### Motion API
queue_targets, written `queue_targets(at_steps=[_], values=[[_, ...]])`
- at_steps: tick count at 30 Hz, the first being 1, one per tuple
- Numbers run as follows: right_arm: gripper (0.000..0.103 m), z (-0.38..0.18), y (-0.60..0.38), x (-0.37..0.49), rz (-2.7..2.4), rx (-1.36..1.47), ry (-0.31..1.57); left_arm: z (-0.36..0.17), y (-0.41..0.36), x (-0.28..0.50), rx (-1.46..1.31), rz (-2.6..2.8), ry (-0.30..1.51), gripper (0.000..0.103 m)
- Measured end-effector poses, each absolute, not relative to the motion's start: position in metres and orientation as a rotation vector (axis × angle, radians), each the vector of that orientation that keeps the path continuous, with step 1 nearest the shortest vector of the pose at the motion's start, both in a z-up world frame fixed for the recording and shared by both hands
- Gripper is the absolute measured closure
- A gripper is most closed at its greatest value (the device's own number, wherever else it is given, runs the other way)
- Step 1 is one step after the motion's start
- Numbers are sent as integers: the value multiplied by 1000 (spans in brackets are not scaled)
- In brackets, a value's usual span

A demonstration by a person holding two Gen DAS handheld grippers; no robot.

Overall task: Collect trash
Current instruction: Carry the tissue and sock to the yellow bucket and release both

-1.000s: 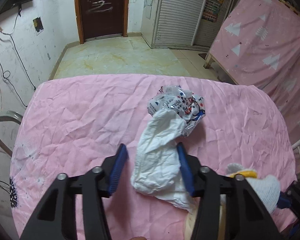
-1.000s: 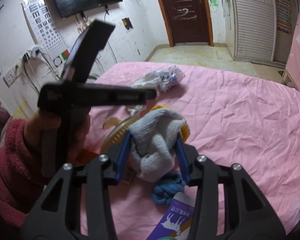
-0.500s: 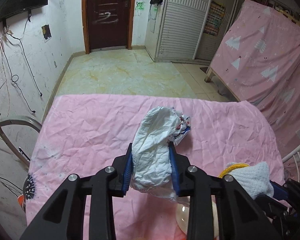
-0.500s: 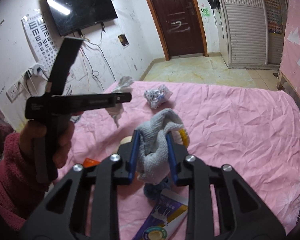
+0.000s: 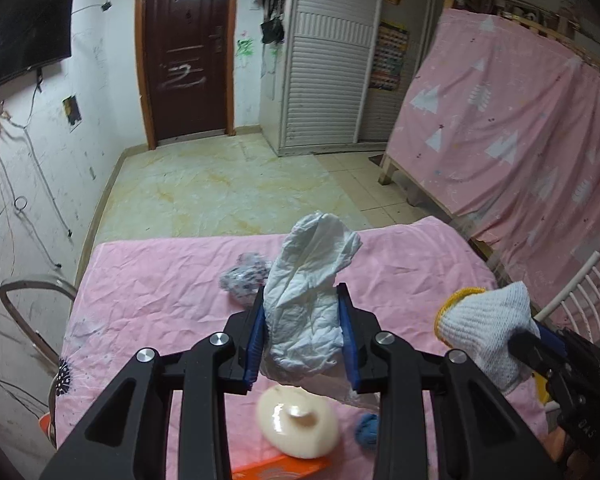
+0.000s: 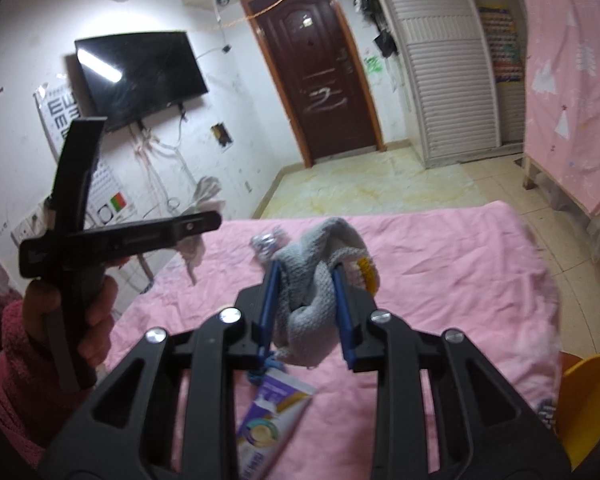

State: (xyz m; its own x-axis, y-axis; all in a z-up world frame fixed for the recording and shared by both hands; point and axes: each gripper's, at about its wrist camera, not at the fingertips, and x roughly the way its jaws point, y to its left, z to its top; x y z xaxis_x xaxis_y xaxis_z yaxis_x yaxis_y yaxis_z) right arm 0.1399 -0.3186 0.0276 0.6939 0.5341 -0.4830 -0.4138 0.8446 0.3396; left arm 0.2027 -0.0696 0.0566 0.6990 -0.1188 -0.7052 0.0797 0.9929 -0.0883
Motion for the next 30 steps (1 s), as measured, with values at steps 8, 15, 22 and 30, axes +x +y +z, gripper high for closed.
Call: queue_targets(at_steps=[8,15,22,30], values=[[78,32,-384,122,429,276,551,71,-140,187,17,-204,765,80],[78,33,-449,101,306,316,512,73,-209,173,58,-320,765,80],[78,25,-506,81,183,337,503,65,-276,162,87,-439,782,80],[78,-2,-554,74,89,360,543,56,-345,146,121,-550,803,80]])
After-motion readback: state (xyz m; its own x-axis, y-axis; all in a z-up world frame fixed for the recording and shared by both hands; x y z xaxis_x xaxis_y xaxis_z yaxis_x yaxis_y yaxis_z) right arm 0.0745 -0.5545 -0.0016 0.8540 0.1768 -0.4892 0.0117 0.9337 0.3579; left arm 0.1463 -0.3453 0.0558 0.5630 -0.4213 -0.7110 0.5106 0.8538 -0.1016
